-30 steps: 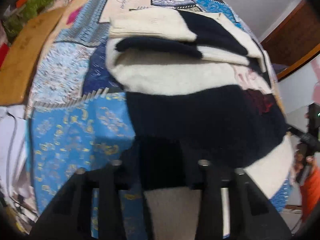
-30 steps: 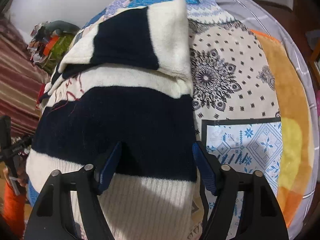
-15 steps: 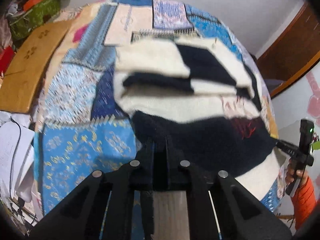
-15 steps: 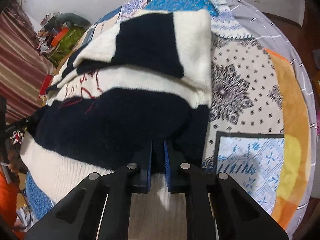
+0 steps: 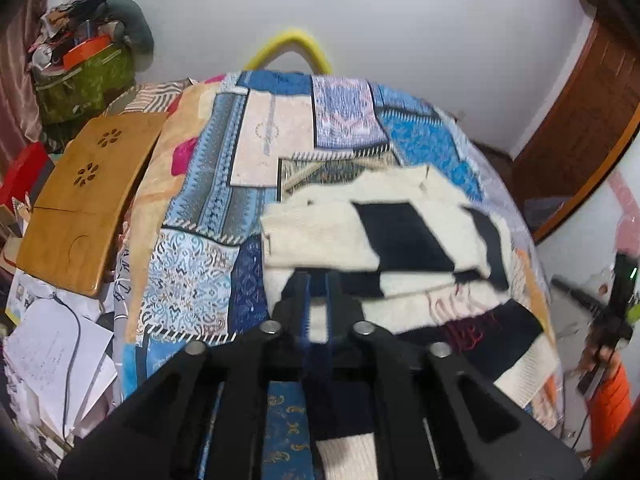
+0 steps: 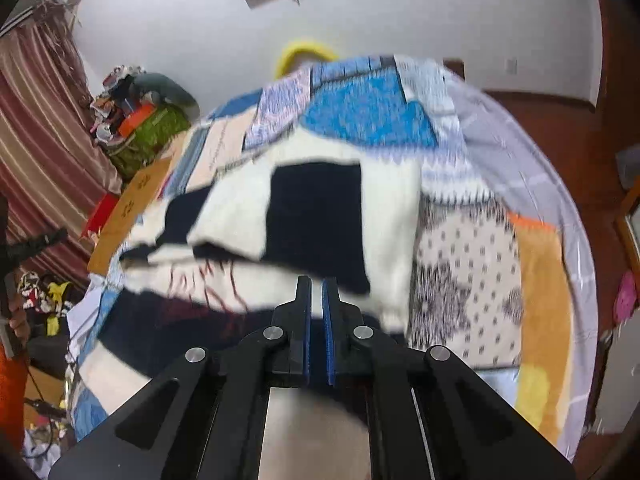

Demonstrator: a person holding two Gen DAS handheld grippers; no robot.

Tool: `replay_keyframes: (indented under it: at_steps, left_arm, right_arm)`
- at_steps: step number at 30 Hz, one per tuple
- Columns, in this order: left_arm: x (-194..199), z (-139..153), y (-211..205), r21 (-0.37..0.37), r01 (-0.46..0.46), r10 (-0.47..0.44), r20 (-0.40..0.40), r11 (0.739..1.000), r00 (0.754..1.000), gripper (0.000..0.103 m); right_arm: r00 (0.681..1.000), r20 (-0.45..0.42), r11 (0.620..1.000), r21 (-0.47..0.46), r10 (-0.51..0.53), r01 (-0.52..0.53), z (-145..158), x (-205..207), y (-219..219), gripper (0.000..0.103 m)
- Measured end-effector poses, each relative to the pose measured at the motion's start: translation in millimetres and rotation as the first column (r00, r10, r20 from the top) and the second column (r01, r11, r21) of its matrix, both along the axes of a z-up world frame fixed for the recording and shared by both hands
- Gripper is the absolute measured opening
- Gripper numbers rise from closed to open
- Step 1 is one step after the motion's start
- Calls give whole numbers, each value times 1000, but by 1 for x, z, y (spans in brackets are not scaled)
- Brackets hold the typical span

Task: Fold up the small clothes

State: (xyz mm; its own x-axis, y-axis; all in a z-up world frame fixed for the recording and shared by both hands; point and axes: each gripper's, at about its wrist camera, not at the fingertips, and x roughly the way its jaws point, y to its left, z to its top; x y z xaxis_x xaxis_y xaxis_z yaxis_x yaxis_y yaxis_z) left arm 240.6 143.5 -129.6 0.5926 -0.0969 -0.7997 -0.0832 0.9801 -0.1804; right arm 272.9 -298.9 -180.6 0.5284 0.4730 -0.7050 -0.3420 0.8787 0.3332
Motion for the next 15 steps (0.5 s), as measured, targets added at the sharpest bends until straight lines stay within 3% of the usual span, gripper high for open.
replay_keyframes:
  at_steps: [1,3,7,9,11,13,15]
  left_arm:
    - [0,-6,-4,11,9,-9,-18,1000,1000,19]
    - [-2,-22,-11,19,23,-22,-58,1000,998,39]
    - [-5,-56,-19,-8,44,-45,-141,999,989,43]
    - [-6,-70,-21,-19,49,-52,-180,999,982,44]
    - [-9,-87,-23,-30,50,-55,-230,998,972,44]
    - [-11,-98,-26,-25,49,-54,-261,998,964,44]
    - [-15,-110,-27,-5,46,-45,-295,999,955,44]
  right_arm:
    - [1000,4,1000,6,0,0,3,3,0,5]
    - [1000,8,1000,4,-3,3,5,8,3,5]
    - [1000,-30,999,-39,6,-7,-5,10,9,6]
    - [996,-86,999,-34,18,-22,-15,10,5,13]
    - [987,-159,999,-37,21,-27,-34,8,-1,42]
    - [981,-196,999,-43,1,-10,-49,2,-10,57]
    - [970,-242,999,-52,-19,6,-67,-4,-20,58]
